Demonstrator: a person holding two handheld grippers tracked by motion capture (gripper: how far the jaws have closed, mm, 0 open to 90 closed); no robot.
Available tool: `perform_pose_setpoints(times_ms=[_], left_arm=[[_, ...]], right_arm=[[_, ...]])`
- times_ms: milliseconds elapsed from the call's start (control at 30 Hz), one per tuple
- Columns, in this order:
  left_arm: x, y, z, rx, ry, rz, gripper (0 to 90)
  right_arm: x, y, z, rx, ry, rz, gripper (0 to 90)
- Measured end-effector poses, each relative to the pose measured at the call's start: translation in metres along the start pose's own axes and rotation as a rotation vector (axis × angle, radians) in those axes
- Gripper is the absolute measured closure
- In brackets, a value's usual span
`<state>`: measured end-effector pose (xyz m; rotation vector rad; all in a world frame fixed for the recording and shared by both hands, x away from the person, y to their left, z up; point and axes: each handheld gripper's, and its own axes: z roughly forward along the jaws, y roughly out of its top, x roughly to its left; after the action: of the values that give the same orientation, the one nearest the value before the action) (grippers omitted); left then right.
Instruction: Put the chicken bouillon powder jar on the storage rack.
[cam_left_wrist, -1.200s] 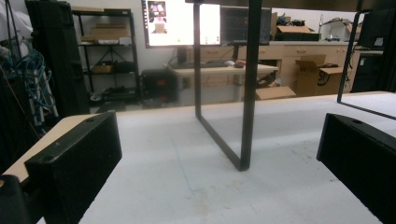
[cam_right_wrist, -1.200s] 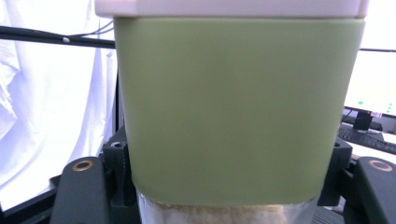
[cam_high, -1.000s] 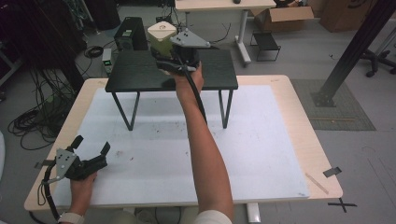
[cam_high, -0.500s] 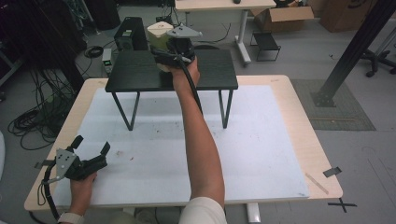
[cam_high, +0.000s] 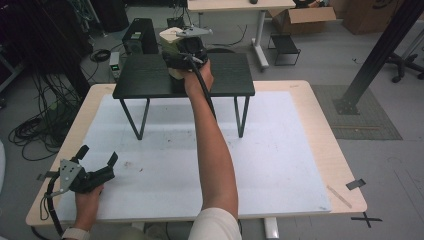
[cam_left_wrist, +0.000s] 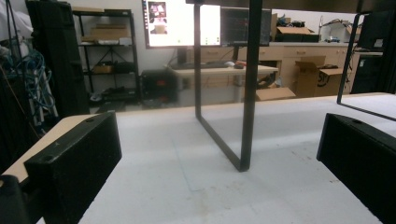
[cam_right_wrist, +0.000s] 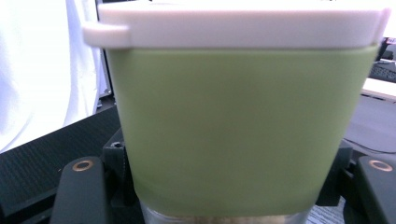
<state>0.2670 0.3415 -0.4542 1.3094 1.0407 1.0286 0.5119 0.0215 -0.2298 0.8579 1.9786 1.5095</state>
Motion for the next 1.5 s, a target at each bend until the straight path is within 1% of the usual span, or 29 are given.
perform_pose_setpoints(times_ms=[100,167,267,300,367,467,533,667,800,867,900,1133,1200,1267,1333,1500], left_arm=[[0.000,0.000,0.000,0.001,0.000,0.001,0.3],[0.000,0.000,0.000,0.000,0.000,0.000,0.3],[0.000,0.000,0.000,-0.002,0.001,-0.001,0.3],[0.000,0.000,0.000,-0.002,0.001,-0.001,0.3],[0.000,0.000,0.000,-0.003,0.001,-0.002,0.2],[0.000,0.000,0.000,-0.003,0.001,-0.001,0.2],[0.000,0.000,0.000,-0.004,0.001,-0.002,0.2],[0.000,0.000,0.000,-0.005,0.001,-0.002,0.2],[0.000,0.000,0.000,-0.005,0.001,-0.002,0.2],[0.000,0.000,0.000,-0.006,0.001,-0.003,0.2],[0.000,0.000,0.000,-0.006,0.001,-0.003,0.2],[0.000,0.000,0.000,-0.005,0.000,-0.004,0.3],[0.000,0.000,-0.001,-0.004,0.000,-0.005,0.2],[0.000,0.000,-0.001,-0.005,0.000,0.000,0.2],[0.000,0.000,-0.001,-0.006,0.000,0.000,0.2],[0.000,0.000,-0.001,-0.011,-0.001,-0.002,0.2]], right_arm=[[-0.001,0.000,-0.001,0.008,0.006,0.009,29.1],[-0.002,0.000,-0.002,0.013,0.011,0.024,29.1],[-0.001,0.000,-0.002,0.014,0.004,0.025,28.7],[-0.001,0.000,-0.002,0.012,0.001,0.023,27.4],[0.001,-0.001,-0.002,-0.001,-0.007,0.024,21.5],[0.003,-0.001,-0.003,-0.002,-0.027,0.017,15.4],[0.004,-0.001,-0.004,-0.020,-0.035,0.025,11.6],[0.003,-0.004,-0.011,-0.067,-0.054,0.032,7.6],[0.001,-0.005,-0.016,-0.103,-0.046,0.046,3.9],[0.002,-0.003,-0.020,-0.123,-0.043,0.039,2.2],[0.002,-0.003,-0.020,-0.123,-0.043,0.039,2.2],[0.005,0.003,-0.035,-0.146,-0.036,0.002,0.0],[0.007,0.004,-0.041,-0.152,-0.046,-0.009,0.0],[0.008,0.005,-0.047,-0.160,-0.046,-0.008,0.0],[0.008,0.005,-0.055,-0.187,-0.037,-0.019,0.0],[0.010,0.001,-0.076,-0.224,-0.047,-0.023,0.0]])
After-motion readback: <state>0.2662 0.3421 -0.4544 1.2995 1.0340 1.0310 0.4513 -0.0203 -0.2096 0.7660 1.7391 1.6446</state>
